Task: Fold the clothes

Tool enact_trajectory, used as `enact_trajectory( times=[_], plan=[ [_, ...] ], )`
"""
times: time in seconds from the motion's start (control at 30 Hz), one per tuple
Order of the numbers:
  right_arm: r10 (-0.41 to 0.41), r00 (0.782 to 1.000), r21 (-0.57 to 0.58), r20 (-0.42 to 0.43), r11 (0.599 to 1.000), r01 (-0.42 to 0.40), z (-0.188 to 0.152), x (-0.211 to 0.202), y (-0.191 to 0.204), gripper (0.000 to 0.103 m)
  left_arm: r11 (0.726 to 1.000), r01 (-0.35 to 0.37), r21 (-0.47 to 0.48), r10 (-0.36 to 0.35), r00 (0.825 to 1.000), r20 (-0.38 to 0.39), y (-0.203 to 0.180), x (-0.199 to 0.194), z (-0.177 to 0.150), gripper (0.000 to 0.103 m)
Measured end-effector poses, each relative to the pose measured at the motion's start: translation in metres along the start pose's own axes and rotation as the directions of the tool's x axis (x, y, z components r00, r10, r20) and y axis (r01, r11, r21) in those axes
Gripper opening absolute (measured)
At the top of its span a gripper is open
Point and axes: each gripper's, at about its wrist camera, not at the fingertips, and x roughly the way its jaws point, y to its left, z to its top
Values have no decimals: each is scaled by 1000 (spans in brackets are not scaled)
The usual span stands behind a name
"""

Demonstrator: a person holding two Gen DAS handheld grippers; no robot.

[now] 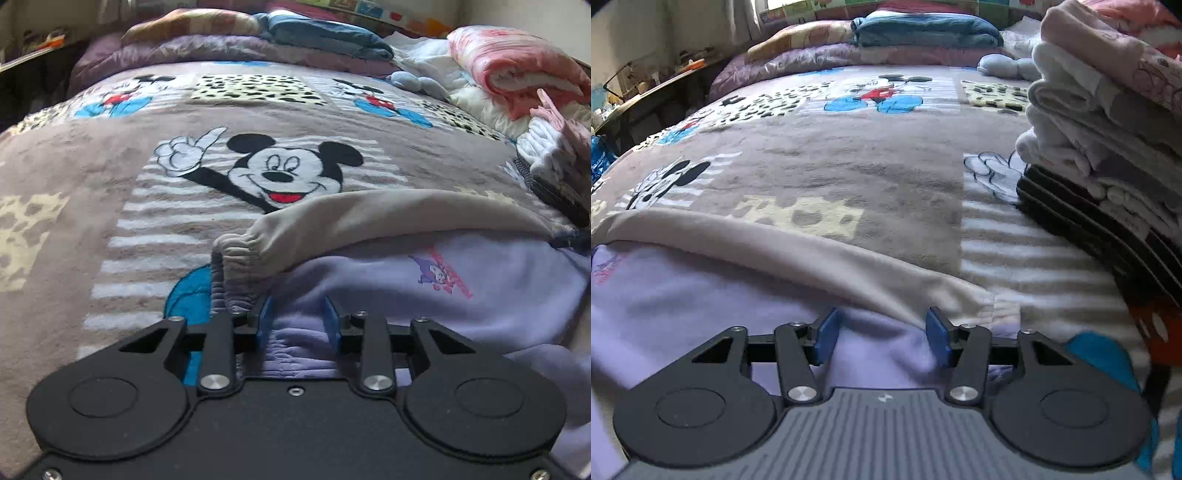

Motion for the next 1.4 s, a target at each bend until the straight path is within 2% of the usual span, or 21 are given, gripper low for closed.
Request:
enact_trajectory(
  times=[0.1, 0.17, 0.27, 0.37, 0.5, 0.57, 0.67, 0.73, 0.87, 0.97, 1.07, 1.2, 1.27, 1.3, 1.33, 1.37, 1.4],
  plan=[
    [-10, 1000, 28, 12, 1000, 10, 6, -12, 5, 53, 999, 35, -22, -34, 999, 34, 6, -12, 2, 33],
    [15, 999, 16, 49, 1000, -15, 2, -31, 11, 53, 998, 53, -36, -50, 997, 62, 10, -22, 2, 39],
    [53, 993, 37, 106, 998, -57, -15, -69, 16, 54, 995, 74, -68, -65, 990, 123, 19, -43, 1, 39],
    [85, 983, 96, 161, 990, -102, -38, -107, 18, 56, 989, 79, -128, -57, 985, 165, 27, -63, -5, 39],
    [106, 973, 174, 206, 974, -143, -86, -157, 24, 58, 975, 76, -211, -34, 981, 193, 34, -89, -21, 39],
    [132, 970, 166, 205, 972, -167, -109, -175, 34, 59, 965, 75, -251, -22, 978, 206, 37, -102, -29, 39],
    [109, 971, 142, 212, 980, -141, -135, -200, 48, 59, 950, 74, -305, -5, 975, 221, 40, -120, -41, 39],
    [82, 967, 191, 240, 973, -130, -147, -212, 42, 60, 942, 66, -330, 6, 977, 214, 35, -130, -53, 39],
    [17, 960, 381, 279, 916, -127, -165, -217, 6, 66, 905, 27, -424, 53, 983, 175, 27, -142, -74, 39],
    [22, 961, 468, 275, 870, -154, -180, -207, -11, 68, 878, 13, -478, 70, 986, 155, 21, -152, -93, 39],
    [7, 965, 514, 264, 845, -147, -194, -194, -17, 68, 843, 35, -536, 54, 987, 149, 18, -159, -110, 49],
    [38, 957, 556, 287, 807, -199, -210, -175, -23, 68, 789, 101, -606, -13, 989, 148, 16, -151, -123, 49],
    [53, 949, 557, 311, 799, -227, -213, -170, -24, 61, 769, 115, -628, -19, 988, 156, 15, -141, -124, 49],
    [76, 945, 567, 318, 784, -254, -213, -167, -25, 48, 763, 112, -636, -19, 988, 151, 14, -136, -125, 49],
    [101, 942, 575, 320, 770, -278, -214, -164, -26, 27, 757, 108, -644, -18, 989, 146, 13, -131, -125, 49],
    [127, 941, 582, 313, 758, -295, -215, -161, -25, 22, 751, 105, -652, -17, 990, 140, 12, -126, -126, 49],
    [144, 939, 587, 312, 748, -310, -217, -159, -24, 21, 760, 99, -642, -10, 990, 140, 9, -123, -125, 48]
  ],
)
